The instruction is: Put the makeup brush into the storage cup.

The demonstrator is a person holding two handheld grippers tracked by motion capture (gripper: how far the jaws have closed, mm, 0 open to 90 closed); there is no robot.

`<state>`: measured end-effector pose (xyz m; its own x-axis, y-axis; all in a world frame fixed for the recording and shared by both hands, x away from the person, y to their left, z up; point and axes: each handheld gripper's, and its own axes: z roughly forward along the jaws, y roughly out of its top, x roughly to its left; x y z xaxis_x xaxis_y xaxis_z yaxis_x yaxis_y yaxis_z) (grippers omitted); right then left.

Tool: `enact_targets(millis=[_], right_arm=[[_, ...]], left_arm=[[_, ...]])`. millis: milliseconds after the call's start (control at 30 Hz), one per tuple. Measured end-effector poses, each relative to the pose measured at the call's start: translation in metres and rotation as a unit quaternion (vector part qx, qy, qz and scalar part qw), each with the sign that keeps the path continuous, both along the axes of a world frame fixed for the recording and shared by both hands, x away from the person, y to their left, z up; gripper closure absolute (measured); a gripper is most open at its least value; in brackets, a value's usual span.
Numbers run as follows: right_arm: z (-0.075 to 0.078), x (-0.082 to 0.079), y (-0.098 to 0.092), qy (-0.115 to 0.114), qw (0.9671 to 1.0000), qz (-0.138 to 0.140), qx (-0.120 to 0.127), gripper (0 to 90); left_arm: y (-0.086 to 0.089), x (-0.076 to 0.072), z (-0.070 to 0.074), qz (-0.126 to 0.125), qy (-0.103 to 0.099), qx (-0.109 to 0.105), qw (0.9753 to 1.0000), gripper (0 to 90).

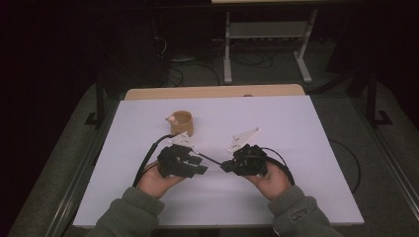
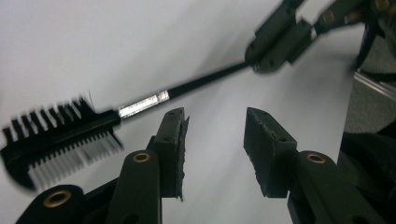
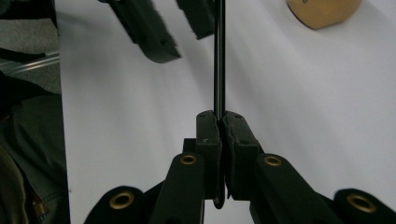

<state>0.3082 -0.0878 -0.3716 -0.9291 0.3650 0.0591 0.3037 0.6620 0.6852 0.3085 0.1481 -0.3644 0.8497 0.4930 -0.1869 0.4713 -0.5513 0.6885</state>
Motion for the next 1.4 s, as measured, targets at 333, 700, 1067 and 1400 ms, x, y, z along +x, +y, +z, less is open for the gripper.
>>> enact_targets(millis=[333, 700, 1067, 1400], right_arm=[[-0.016, 0.001, 0.016, 0.028, 0.9993, 0.006, 0.026, 84.6], [-0.026, 0.002, 0.031, 0.024, 0.9993, 0.025, 0.015, 84.4], [-0.029, -0.002, 0.033, 0.018, 0.9995, 0.023, 0.015, 79.2], [-0.031, -0.001, 0.017, 0.025, 0.9993, -0.005, 0.028, 59.2]], left_arm=[[0.005, -0.002, 0.006, 0.009, -0.016, -0.015, 0.9997, 63.0], [0.006, -0.001, 0.008, -0.003, -0.006, -0.039, 0.9992, 75.5], [0.002, -0.001, 0.01, -0.03, 0.006, -0.053, 0.9981, 85.1], [0.005, -0.001, 0.011, -0.021, 0.0, -0.035, 0.9992, 85.1]])
